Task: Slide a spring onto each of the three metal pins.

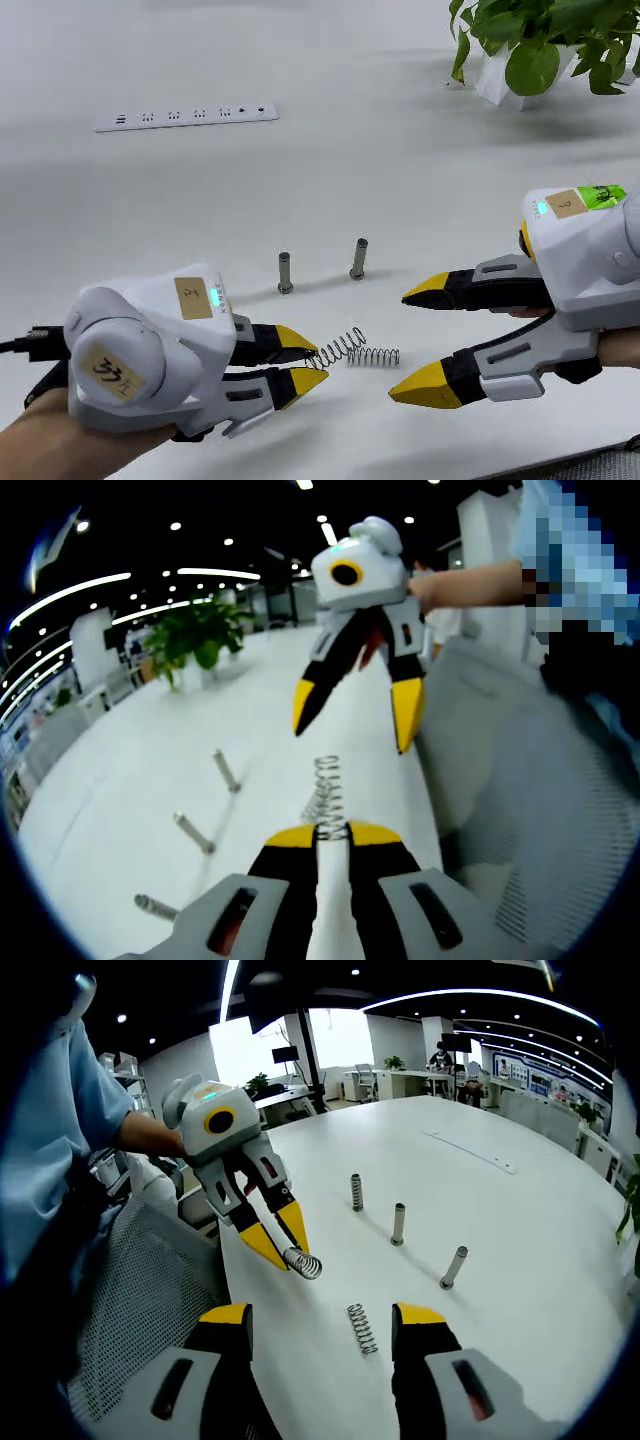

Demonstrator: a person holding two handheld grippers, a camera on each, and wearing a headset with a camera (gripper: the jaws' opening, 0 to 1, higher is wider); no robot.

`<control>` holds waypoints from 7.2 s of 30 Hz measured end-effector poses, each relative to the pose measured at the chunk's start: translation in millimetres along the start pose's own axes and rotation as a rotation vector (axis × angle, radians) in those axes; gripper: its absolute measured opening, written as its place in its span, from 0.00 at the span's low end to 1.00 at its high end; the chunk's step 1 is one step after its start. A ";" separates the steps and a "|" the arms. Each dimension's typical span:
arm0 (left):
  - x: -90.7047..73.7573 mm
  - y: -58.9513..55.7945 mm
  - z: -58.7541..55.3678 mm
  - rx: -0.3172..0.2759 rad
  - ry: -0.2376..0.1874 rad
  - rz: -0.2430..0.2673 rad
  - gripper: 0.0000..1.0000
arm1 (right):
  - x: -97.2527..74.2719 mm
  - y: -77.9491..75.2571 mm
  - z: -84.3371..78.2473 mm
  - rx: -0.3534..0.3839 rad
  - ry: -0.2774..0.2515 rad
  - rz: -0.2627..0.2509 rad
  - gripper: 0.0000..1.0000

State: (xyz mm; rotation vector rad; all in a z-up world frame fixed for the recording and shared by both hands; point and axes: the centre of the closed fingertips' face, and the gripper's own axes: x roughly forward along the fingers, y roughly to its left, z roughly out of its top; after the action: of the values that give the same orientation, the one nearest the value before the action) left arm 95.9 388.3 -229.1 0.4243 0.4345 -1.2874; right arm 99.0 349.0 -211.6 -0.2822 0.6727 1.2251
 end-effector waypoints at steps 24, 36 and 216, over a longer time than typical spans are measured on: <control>0.7 -16.0 2.3 0.025 -0.012 -0.064 0.10 | 11.1 23.6 14.7 -0.056 0.004 0.158 0.17; 3.0 -18.9 1.2 0.009 -0.009 -0.069 0.10 | 11.7 24.5 12.2 -0.098 0.033 0.139 0.12; -63.4 40.1 -69.3 -0.409 -0.079 0.472 1.00 | 70.0 -75.3 74.6 -0.637 0.524 0.178 0.13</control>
State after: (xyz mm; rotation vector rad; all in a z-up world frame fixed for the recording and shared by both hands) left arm 115.8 485.9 -251.5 0.1155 0.4830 -0.7300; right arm 205.5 418.2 -207.9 -1.1210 0.7447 1.5335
